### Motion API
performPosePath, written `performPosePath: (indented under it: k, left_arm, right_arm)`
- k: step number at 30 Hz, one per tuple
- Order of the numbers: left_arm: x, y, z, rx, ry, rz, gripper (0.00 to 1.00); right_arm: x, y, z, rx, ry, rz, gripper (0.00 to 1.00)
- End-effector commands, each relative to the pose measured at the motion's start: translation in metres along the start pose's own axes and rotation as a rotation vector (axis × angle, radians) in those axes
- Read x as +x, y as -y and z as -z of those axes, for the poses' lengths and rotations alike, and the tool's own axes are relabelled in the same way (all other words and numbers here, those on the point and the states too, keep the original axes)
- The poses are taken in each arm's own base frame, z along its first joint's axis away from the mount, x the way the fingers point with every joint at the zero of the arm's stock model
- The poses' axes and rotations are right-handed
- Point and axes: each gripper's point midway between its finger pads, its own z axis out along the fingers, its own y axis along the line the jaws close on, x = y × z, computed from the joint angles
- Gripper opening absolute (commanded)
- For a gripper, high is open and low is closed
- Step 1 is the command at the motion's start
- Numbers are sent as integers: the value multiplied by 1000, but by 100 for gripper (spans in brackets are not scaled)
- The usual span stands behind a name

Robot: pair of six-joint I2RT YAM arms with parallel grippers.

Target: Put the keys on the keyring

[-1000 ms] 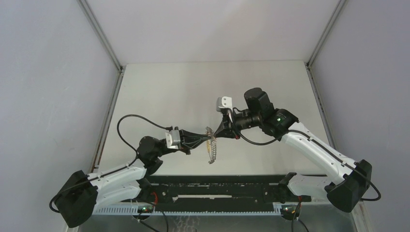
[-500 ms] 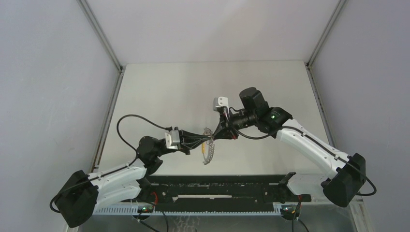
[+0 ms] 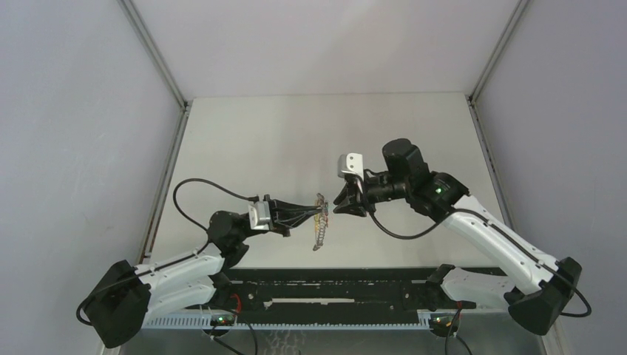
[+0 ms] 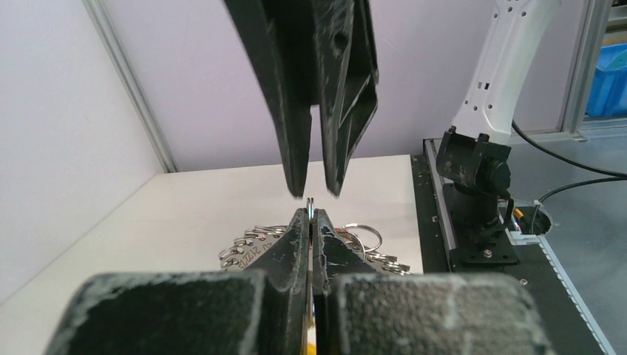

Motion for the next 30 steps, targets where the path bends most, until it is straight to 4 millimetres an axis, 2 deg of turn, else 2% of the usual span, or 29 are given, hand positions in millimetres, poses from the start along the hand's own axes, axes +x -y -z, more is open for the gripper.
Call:
performPosePath:
  k: [1, 6, 14, 26, 30]
  left_arm:
    - [-11, 4, 3, 9, 45, -35, 0]
    - [-12, 5, 1, 19, 47, -32, 0]
    - [-13, 6, 0, 27, 54, -30, 0]
    - [-15, 3, -1, 15, 67, -22, 0]
    - [-13, 2, -1, 8, 64, -17, 0]
  right_arm:
    - [-22, -3, 15, 27, 68, 161, 26]
    - [-31, -7, 5, -6, 108, 251, 27]
    - [-29, -5, -11, -53, 107, 279, 27]
    - [-25, -14, -22, -133, 111, 277, 20]
    - [-24, -16, -22, -141, 109, 276, 13]
